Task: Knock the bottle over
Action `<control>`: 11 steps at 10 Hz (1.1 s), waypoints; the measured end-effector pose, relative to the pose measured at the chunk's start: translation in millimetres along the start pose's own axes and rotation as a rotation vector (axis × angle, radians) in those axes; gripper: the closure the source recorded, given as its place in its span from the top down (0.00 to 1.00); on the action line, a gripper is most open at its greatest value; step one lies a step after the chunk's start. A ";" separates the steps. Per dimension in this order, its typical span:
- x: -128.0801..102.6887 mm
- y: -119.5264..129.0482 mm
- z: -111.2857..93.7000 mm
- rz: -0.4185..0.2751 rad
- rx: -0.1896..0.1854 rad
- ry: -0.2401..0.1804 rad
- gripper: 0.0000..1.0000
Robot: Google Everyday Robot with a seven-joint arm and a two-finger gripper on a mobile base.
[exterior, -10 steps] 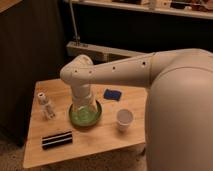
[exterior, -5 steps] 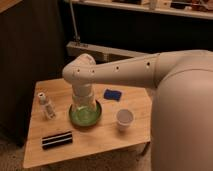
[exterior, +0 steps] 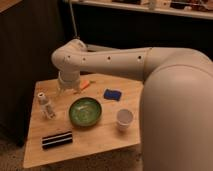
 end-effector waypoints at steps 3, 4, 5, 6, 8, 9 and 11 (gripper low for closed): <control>-36.3 50.9 -12.5 -0.148 -0.051 -0.117 0.42; -41.7 68.5 -24.8 -0.188 -0.074 -0.168 0.31; -43.0 80.5 -37.4 -0.211 -0.108 -0.207 0.22; -42.7 87.7 -46.6 -0.221 -0.144 -0.219 0.11; -38.3 114.4 -47.1 -0.253 -0.207 -0.188 0.00; -35.5 129.0 -38.0 -0.275 -0.226 -0.165 0.00; -31.0 150.7 -10.0 -0.307 -0.247 -0.118 0.00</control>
